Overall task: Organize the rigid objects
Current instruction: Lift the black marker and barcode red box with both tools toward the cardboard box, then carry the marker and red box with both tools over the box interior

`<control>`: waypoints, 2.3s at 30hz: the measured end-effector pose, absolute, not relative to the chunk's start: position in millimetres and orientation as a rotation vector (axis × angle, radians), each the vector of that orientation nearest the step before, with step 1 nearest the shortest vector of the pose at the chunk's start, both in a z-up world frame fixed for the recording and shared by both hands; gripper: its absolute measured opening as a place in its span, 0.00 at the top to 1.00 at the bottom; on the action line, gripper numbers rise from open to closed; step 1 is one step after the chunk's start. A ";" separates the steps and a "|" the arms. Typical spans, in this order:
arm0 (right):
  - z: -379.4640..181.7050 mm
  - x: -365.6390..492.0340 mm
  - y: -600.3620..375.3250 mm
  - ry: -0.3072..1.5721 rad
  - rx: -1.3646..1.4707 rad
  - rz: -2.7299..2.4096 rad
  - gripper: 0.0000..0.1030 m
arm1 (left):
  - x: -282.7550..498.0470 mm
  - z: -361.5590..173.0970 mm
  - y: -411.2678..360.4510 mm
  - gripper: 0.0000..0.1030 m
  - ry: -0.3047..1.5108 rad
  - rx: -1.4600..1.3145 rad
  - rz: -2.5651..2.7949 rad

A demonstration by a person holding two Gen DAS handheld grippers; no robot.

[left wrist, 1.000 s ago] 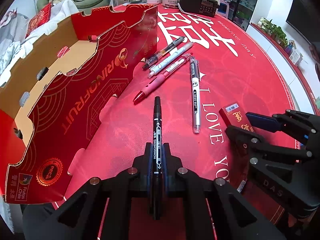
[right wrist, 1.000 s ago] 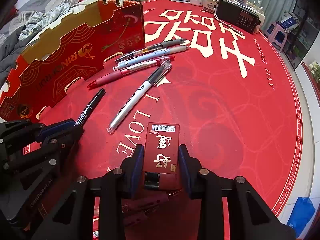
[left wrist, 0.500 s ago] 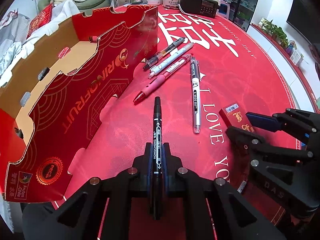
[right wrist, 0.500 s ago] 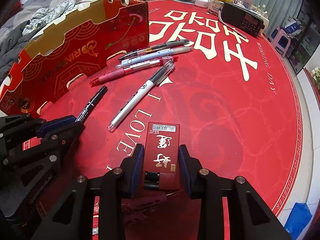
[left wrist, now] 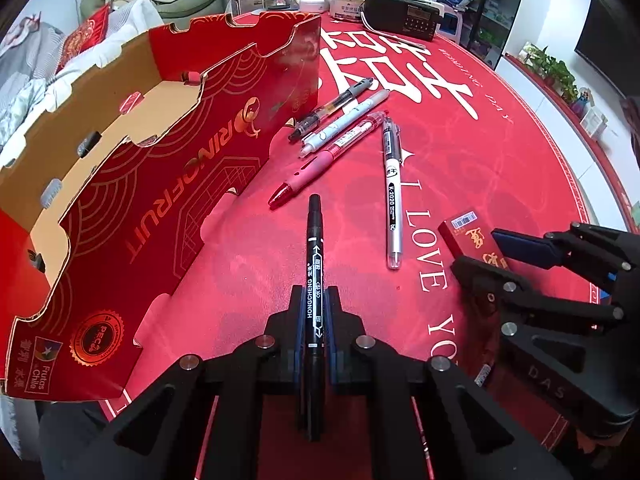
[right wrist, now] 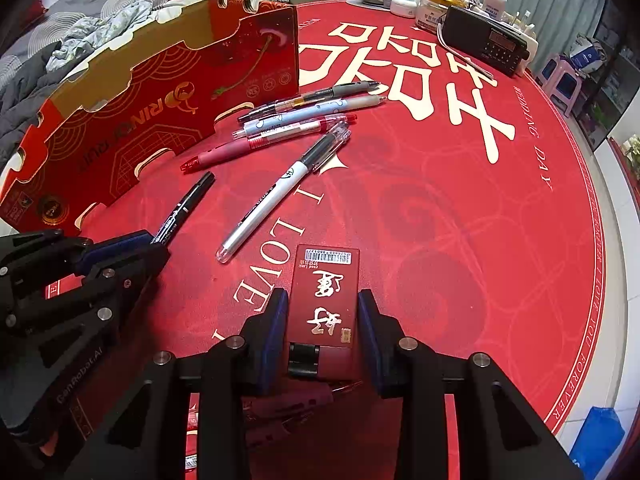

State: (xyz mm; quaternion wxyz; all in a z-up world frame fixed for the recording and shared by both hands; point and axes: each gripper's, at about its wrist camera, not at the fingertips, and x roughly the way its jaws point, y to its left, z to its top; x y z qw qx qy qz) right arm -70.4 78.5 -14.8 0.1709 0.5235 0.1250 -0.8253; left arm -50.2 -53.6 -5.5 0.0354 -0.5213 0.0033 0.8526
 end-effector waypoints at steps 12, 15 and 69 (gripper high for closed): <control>-11.3 -63.8 79.6 0.347 1.472 -2.353 0.65 | -49.4 -3.1 -52.2 0.91 0.016 -1.589 2.638; -8.0 -63.4 80.3 0.337 1.461 -2.361 0.65 | -48.0 -1.7 -51.0 0.91 0.020 -1.582 2.642; 105.9 -70.4 12.6 0.276 1.054 -2.371 0.65 | -37.8 102.0 -119.8 0.91 -0.238 -1.330 2.962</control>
